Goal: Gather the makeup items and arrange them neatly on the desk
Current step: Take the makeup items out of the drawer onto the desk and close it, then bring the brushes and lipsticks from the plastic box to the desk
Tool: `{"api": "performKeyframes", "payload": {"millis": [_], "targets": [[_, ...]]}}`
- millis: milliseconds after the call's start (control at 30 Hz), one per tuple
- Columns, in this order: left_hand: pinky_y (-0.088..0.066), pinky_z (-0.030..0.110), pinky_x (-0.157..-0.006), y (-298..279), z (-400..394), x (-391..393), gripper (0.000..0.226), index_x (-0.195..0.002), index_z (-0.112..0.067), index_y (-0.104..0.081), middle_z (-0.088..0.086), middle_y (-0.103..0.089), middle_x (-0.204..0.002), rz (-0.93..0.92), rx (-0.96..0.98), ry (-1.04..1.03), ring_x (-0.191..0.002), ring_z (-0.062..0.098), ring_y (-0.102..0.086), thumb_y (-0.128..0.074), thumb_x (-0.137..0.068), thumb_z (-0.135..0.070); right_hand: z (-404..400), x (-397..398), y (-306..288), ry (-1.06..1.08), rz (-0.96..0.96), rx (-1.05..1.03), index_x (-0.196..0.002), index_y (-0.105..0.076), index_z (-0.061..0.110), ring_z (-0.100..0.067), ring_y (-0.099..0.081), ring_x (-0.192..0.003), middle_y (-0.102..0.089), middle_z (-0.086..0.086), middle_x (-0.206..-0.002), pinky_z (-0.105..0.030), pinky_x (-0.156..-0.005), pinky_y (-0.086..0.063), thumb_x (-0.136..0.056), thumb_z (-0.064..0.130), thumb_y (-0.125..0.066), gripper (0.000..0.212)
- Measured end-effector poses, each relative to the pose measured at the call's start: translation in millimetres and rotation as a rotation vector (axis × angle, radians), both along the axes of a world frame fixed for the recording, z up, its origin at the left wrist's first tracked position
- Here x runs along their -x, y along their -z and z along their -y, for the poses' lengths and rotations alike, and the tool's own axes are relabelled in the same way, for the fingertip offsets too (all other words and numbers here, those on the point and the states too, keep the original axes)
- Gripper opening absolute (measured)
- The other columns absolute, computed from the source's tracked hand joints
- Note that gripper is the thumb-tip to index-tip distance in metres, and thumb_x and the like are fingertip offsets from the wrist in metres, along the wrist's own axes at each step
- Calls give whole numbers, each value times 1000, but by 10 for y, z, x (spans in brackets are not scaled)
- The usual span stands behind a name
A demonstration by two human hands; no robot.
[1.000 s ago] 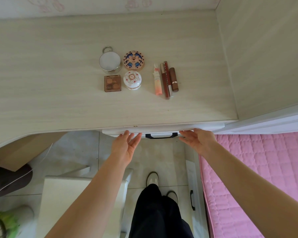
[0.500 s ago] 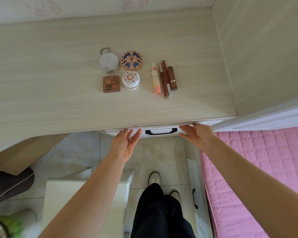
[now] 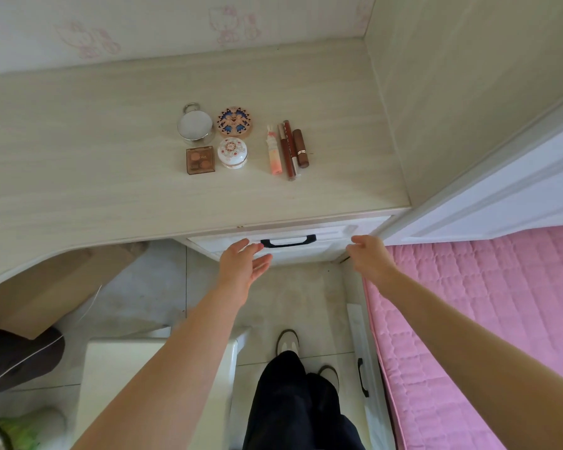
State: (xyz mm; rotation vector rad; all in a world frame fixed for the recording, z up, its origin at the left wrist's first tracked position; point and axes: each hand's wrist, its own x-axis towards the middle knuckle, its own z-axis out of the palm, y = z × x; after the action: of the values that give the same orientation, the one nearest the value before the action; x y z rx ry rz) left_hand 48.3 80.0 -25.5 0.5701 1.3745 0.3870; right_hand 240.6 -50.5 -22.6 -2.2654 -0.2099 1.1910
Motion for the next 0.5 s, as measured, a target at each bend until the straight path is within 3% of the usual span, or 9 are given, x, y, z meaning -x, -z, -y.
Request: {"api": "performKeyframes", "payload": {"millis": [133,267,333,433,500], "targets": [[-55,29,-68,-141,430,-43,27,-120,-8,-55,8,-69,-98,-127,-171,245,-73,21,-64,-51,-94,-7,438,121,-108,-223,151,-21,-135,-49,12,-23,-59,-93,-60,-10,-121,-25,-68,-41,-93,16,-40,43],[-55,33,-73,-229,902,-21,24,-116,-12,-57,5,-68,-96,-249,-395,509,-79,22,-63,-49,-93,-13,922,246,-266,-355,285,-42,-109,-55,6,-27,-58,-91,-61,-10,-101,-34,-69,-48,-94,15,-40,23],[-54,43,-85,-234,1121,21,29,-116,-18,-60,2,-69,-99,-348,-533,650,-92,24,-65,-54,-89,-24,1169,315,-385,-420,327,-32,-122,-52,6,-30,-58,-100,-60,-12,-113,-37,-80,-50,-96,16,-40,30],[-50,36,-90,-310,1478,62,28,-120,-19,-60,-2,-66,-102,-436,-711,809,-98,18,-63,-53,-94,-24,1536,402,-501,-507,417,-32,-136,-43,8,-28,-51,-119,-50,-11,-134,-36,-92,-45,-98,19,-39,41],[-49,35,-90,-380,1708,76,29,-122,-16,-60,-1,-68,-106,-447,-819,888,-98,20,-64,-53,-94,-20,1766,477,-579,-534,454,-16,-140,-39,9,-28,-46,-125,-48,-10,-137,-39,-99,-43,-98,19,-39,43]]}}
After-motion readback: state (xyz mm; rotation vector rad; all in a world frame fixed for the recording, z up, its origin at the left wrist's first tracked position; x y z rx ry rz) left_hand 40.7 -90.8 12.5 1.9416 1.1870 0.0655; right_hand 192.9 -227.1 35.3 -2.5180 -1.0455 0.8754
